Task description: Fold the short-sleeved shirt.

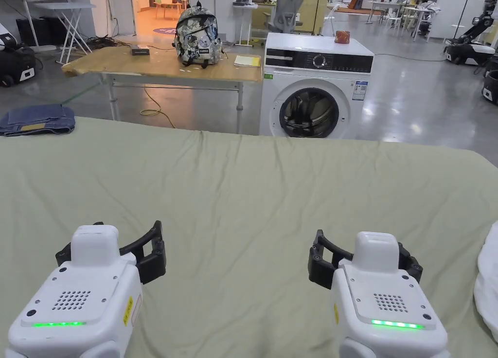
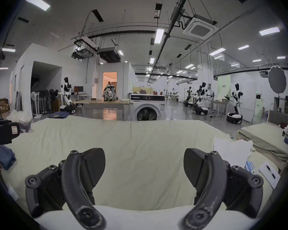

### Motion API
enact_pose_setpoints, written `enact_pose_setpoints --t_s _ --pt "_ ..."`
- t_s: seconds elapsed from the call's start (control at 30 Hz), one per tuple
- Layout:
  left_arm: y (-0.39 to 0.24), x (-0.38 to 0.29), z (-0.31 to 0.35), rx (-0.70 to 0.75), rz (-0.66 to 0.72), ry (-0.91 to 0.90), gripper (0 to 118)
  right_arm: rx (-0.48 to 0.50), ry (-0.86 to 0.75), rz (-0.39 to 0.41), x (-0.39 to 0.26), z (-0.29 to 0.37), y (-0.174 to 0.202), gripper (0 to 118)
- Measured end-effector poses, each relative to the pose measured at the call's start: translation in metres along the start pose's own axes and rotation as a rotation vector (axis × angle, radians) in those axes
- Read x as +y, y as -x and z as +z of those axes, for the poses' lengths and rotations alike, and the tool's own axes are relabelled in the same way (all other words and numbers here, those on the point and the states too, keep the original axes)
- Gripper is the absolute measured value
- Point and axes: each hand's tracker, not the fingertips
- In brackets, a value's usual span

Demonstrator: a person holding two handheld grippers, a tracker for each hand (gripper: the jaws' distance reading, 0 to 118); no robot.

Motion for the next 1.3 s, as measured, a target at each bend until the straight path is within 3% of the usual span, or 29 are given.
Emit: enact_pose_setpoints --t_s 0.1,0.23,0.4,0.57,0.77,1.17,1.3 --pt "0.000 -0.001 -0.002 -0.006 -0.009 0.001 82 -0.009 0.000 0.024 -0.002 -0.004 0.003 98" --pt "-0.003 -0.003 -0.008 0.030 -0.040 0.020 82 0.054 0.069 -0.039 -0.001 -0.011 -0.003 98" --pt "-0.003 -0.006 -0.010 0.011 -0.016 0.027 82 0.007 0.078 -0.073 0.001 -0.014 -0.001 98" --pt "-0.014 -0.007 -0.012 0.087 -0.137 0.043 82 -0.048 0.054 -0.032 0.003 -0.014 0.003 98" --pt "-0.008 -0.006 -0.014 0.034 -0.081 0.040 82 -0.144 0.083 -0.032 0.007 -0.015 0.009 98" --pt "-0.006 0.002 -0.012 -0.017 -0.109 0.033 82 -0.095 0.129 -0.043 0.009 -0.016 0.004 98" --pt "-0.003 0.004 -0.011 -0.026 -0.102 0.026 82 -0.083 0.157 -0.102 0.014 -0.014 -0.003 98"
